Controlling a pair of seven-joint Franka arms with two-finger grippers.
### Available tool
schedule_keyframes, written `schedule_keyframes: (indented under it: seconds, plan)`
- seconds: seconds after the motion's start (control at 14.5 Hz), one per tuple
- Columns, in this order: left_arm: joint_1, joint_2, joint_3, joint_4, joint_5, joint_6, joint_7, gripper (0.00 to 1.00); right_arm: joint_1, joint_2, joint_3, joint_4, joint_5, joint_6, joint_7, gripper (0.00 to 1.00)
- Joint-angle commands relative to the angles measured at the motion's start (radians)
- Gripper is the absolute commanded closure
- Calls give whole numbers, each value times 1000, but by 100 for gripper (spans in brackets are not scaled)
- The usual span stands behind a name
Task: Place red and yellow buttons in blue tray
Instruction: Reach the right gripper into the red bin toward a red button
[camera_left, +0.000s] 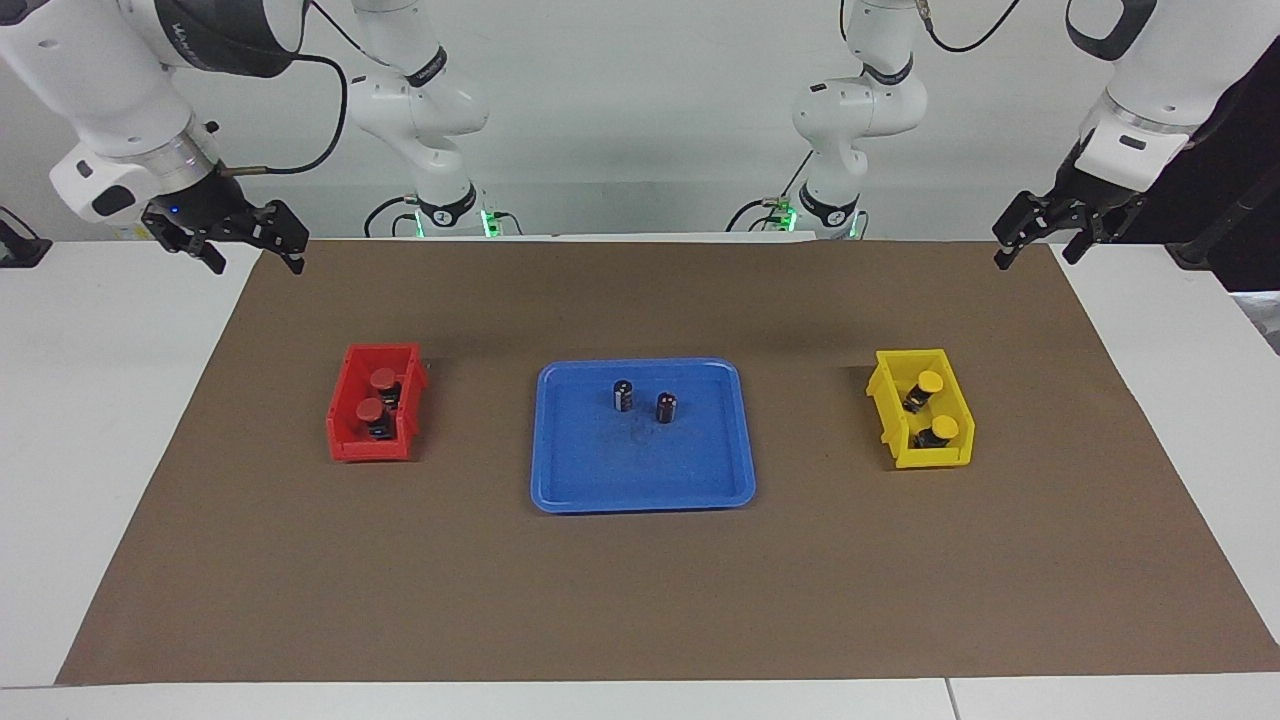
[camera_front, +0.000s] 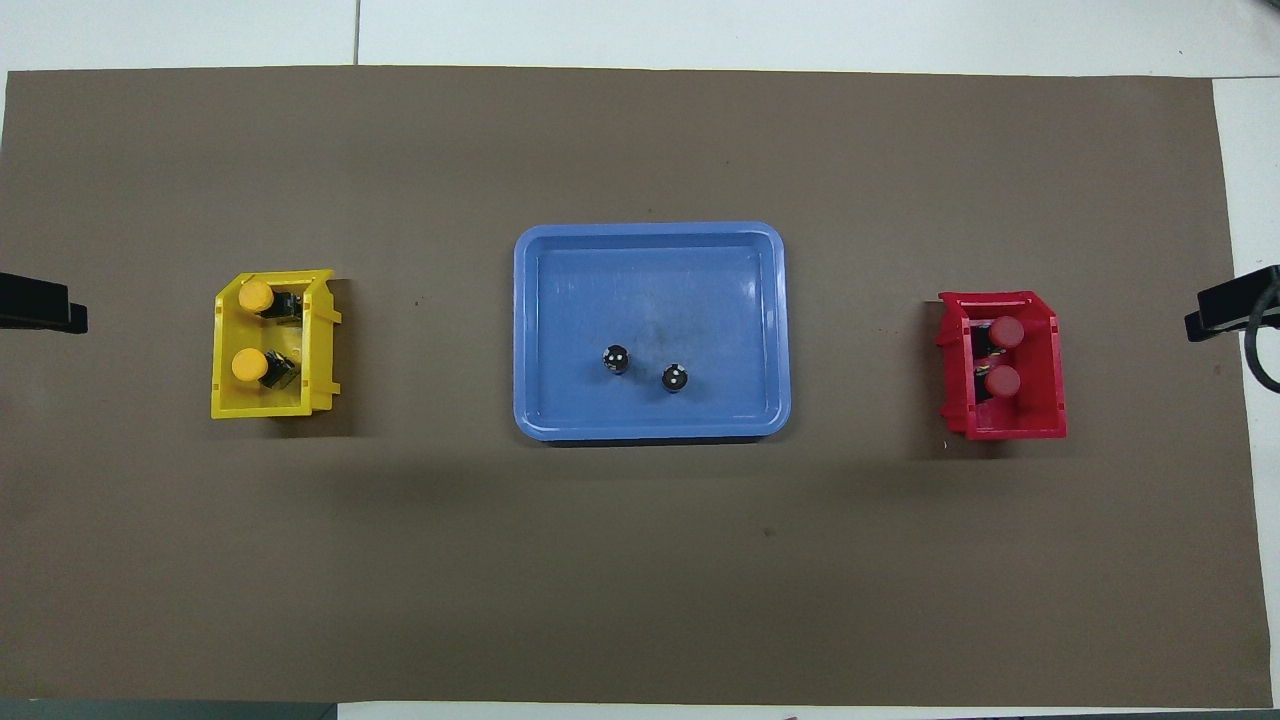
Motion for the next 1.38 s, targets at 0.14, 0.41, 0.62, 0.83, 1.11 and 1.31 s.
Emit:
schedule_keyframes:
  seconds: [0.14,0.41,0.62,0.83,1.11,1.31]
  plan:
    - [13,2,-7,17,0,-25,11,0,6,-10,-2,-6,9,-7,19,0]
    - [12,2,-8,15,0,-25,9,0,7,-23,-1,-43,21,69,0,0]
    - [7,2,-8,17,0,-25,9,0,35,34,4,-77,35,163,8,0]
    - [12,2,-8,15,0,-25,8,0,47,138,6,-118,71,325,11,0]
    - [10,-16,-8,-15,1,-25,20,0,67,165,6,-289,75,561,17,0]
    - [3,-23,-8,-34,1,-12,8,0,73,180,4,-357,87,615,19,14]
